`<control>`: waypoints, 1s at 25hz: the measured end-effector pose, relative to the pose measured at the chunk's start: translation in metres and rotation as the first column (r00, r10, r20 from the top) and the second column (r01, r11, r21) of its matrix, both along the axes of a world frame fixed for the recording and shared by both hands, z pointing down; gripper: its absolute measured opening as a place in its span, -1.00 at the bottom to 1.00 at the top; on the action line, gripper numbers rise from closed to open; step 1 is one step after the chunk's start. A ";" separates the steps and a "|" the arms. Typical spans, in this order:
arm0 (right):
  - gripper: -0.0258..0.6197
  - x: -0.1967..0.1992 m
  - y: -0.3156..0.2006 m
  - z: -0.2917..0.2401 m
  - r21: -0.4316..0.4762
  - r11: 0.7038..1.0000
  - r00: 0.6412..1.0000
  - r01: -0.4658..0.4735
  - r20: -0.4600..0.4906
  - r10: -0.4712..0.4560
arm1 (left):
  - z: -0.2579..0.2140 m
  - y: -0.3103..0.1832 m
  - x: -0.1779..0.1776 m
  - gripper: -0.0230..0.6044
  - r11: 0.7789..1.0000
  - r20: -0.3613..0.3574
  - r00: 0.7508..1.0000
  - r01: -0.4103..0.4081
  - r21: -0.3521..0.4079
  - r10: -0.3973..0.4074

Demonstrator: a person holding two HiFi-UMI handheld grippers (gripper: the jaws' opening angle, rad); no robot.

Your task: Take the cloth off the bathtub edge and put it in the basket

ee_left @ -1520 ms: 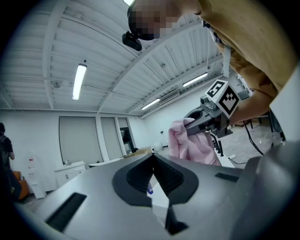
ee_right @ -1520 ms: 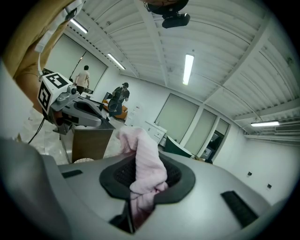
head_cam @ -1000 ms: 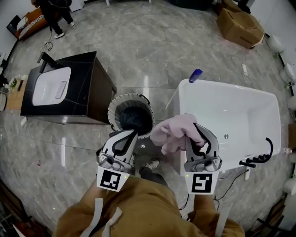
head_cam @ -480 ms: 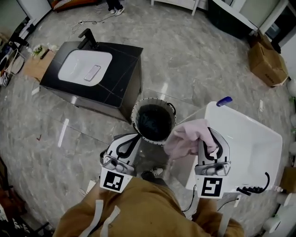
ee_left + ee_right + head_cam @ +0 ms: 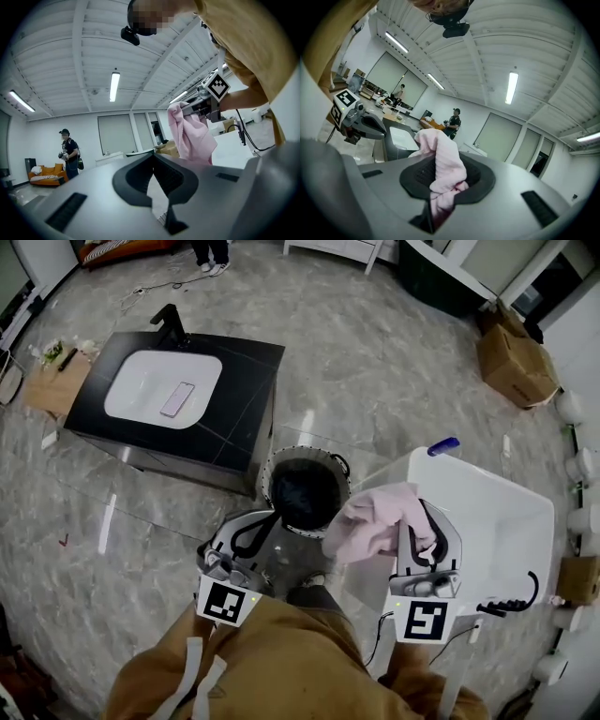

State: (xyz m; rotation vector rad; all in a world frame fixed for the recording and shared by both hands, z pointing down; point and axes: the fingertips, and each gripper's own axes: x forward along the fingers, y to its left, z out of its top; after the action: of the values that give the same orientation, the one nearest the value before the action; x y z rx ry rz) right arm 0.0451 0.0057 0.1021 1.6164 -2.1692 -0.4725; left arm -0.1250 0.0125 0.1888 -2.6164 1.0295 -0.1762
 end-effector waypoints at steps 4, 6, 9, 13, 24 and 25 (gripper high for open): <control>-0.68 0.001 0.001 0.001 -0.024 1.000 1.000 -0.001 0.005 0.002 | -0.002 -0.009 0.008 -0.91 1.000 -0.020 1.000 -0.015 -0.003 0.015; -0.68 0.005 -0.002 0.002 -0.032 0.999 1.000 0.003 -0.005 -0.003 | -0.001 -0.012 0.014 -0.91 1.000 -0.033 0.999 -0.009 -0.024 0.009; -0.68 0.007 -0.010 0.001 -0.020 1.000 1.000 0.019 0.000 -0.019 | 0.003 -0.012 0.027 -0.91 0.999 -0.030 0.999 -0.021 -0.039 0.020; -0.68 0.010 -0.020 0.002 -0.011 0.999 0.999 0.047 0.013 -0.047 | 0.008 -0.013 0.042 -0.91 0.999 -0.018 0.999 -0.029 -0.042 0.028; -0.68 -0.004 -0.083 0.079 -0.126 0.981 0.989 0.150 0.026 -0.147 | 0.049 -0.050 0.065 -0.91 0.995 0.013 1.000 0.018 -0.098 -0.017; -0.68 -0.006 -0.090 0.095 -0.145 0.977 0.987 0.158 0.021 -0.156 | 0.058 -0.058 0.065 -0.91 0.994 0.014 1.000 0.029 -0.106 -0.028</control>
State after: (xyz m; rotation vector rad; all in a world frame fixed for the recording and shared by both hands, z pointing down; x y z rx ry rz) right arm 0.0389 -0.0848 0.1972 1.3799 -2.2919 -0.3419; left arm -0.0597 -0.0457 0.2466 -2.6929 1.0816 -0.2609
